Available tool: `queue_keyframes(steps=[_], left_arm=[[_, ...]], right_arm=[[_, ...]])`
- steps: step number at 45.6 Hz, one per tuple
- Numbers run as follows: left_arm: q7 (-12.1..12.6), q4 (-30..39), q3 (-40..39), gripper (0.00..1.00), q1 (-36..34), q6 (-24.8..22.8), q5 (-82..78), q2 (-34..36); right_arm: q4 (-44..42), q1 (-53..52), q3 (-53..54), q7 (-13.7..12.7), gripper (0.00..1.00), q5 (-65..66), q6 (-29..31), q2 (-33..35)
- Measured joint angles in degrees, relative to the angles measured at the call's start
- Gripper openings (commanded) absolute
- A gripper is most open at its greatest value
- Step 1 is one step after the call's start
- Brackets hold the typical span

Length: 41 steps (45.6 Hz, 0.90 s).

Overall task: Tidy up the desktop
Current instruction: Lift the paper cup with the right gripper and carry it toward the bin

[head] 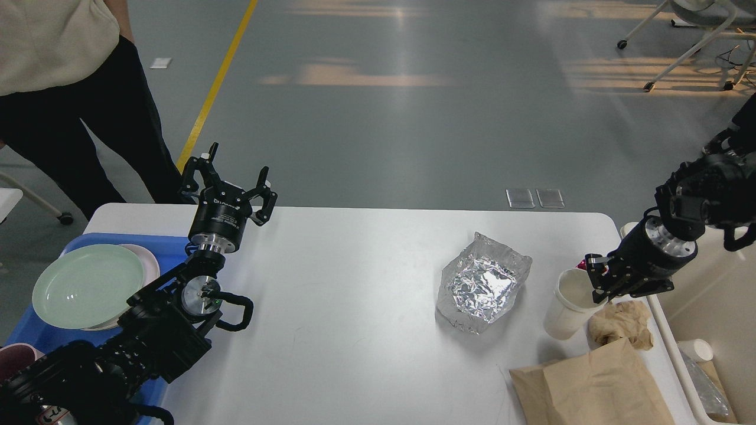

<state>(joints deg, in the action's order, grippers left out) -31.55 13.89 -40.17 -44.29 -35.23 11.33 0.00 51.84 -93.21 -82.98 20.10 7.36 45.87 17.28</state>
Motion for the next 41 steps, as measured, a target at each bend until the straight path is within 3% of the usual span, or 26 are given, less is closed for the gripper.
queue_keyframes(steps=[11,22,28,34,41], left_arm=[[0.0,0.0,0.0,0.96,0.0,0.0,0.0,0.0],[0.0,0.0,0.0,0.96,0.0,0.0,0.0,0.0],[0.0,0.0,0.0,0.96,0.0,0.0,0.0,0.0],[0.0,0.0,0.0,0.96,0.0,0.0,0.0,0.0],[0.0,0.0,0.0,0.96,0.0,0.0,0.0,0.0]], right_arm=[[0.1,-12.6,-1.0,-0.1,0.00,0.2,8.6,2.9],[-2.6,-24.1,-5.8,-0.4,0.00,1.4,9.1,3.7],[-7.6,-24.1,-8.0,-0.5,0.00,2.0,9.1,5.3],[-10.3,-21.4,-8.9,-0.5,0.00,2.1,6.1,9.1],[-11.1,-16.7,-8.9,-0.5,0.00,1.3,-4.3,14.8]])
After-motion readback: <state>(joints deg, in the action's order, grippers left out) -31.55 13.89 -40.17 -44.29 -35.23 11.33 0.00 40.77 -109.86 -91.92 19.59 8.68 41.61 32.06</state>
